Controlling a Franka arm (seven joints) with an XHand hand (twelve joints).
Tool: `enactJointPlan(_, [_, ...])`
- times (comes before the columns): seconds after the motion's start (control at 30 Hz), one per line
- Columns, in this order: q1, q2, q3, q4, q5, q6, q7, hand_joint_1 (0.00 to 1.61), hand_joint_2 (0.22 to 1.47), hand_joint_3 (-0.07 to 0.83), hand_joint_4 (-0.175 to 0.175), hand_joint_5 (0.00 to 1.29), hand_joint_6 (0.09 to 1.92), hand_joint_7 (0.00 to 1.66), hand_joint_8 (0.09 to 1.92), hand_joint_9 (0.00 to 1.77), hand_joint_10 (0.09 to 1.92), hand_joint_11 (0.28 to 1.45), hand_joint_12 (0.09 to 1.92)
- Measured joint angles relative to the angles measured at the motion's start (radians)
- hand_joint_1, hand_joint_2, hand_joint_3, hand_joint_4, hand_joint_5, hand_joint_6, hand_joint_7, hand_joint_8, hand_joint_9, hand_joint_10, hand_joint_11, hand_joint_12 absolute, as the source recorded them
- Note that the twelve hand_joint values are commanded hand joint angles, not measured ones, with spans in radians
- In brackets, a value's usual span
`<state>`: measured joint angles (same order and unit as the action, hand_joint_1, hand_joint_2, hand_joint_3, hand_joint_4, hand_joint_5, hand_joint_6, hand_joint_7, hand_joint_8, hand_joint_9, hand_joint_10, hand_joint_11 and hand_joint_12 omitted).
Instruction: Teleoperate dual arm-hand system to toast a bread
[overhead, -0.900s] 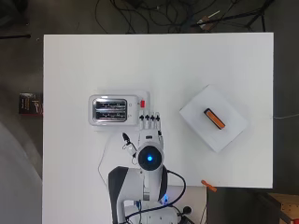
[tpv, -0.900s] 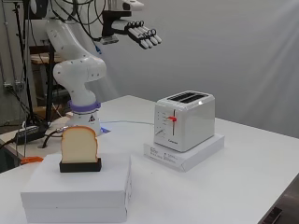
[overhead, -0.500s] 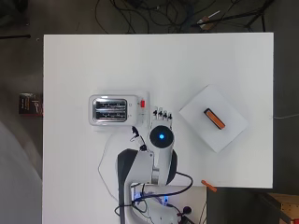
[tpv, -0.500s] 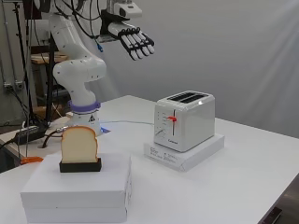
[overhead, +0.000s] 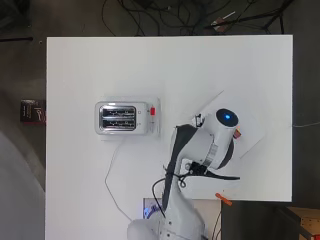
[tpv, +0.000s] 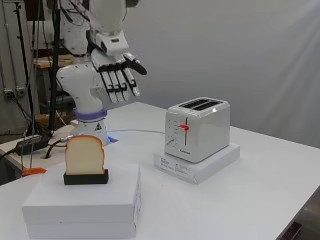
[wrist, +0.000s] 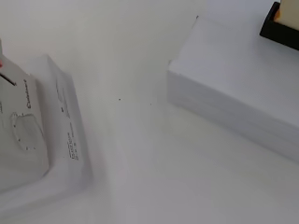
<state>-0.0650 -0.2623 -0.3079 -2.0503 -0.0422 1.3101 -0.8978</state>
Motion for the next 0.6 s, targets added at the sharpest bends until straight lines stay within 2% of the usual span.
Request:
enactJointPlan(0.2, [-0.08,0.344,-0.04,0.171,0.054,0.002,-0.169,0.0,0.97,-0.004,0.163,0.36,0.09,0.46,0.09,0.5,0.09,0.4,0.09])
enactJointPlan(0.3, [-0.107,0.456,-0.049,0.26,0.064,0.003,-0.203,0.0,0.95,-0.013,0.174,0.35,0.09,0.46,0.09,0.5,0.09,0.4,0.09])
enactJointPlan(0.47, [-0.136,0.517,-0.069,0.321,0.065,-0.002,-0.209,0.0,0.9,-0.026,0.175,0.33,0.09,0.46,0.09,0.51,0.09,0.4,0.09])
enactJointPlan(0.5, [-0.142,0.533,-0.074,0.332,0.063,-0.001,-0.213,0.05,0.88,-0.023,0.171,0.33,0.09,0.46,0.09,0.51,0.09,0.4,0.09])
enactJointPlan(0.6, [-0.155,0.561,-0.092,0.34,0.062,0.005,-0.255,0.22,0.82,-0.021,0.132,0.31,0.09,0.44,0.09,0.5,0.09,0.4,0.09])
